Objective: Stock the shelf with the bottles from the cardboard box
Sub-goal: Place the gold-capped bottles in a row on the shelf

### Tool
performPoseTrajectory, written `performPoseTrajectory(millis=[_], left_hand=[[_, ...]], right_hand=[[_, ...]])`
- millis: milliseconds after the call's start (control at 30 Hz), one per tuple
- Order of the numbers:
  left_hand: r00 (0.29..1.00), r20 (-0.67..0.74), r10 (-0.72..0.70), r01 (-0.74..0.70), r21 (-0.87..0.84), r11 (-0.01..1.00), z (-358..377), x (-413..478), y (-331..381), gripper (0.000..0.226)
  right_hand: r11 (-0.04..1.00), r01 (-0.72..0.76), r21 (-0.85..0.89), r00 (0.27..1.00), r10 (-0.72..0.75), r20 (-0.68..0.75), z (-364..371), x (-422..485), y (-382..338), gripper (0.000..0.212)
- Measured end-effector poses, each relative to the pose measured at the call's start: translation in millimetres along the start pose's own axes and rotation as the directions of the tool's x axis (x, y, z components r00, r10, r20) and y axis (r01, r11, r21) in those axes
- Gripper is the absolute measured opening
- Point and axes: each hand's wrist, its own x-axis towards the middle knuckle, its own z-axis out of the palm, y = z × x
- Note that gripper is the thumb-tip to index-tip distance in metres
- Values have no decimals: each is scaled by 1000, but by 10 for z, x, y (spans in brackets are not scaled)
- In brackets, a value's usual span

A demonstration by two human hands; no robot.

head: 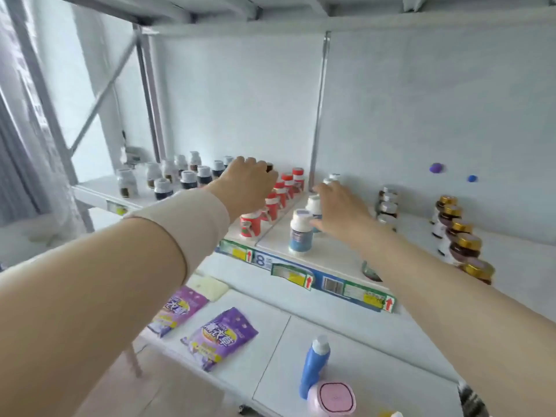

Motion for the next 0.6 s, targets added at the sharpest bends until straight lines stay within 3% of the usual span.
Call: performPoseTrajectory(millis=[233,433,600], left_hand=[[962,156,-226,204,145,968,995,-1204,-1915,44],[857,360,-368,306,219,926,2107,-2334,-3336,39],[759,476,-444,390,213,896,2992,-2867,-4089,39]], right_hand=[[950,311,9,948,-310,-76,378,728,-2458,50],[847,532,12,847,-532,15,989,1090,-4542,50],[755,655,-22,754,-651,90,1550,1436,-5699,51]])
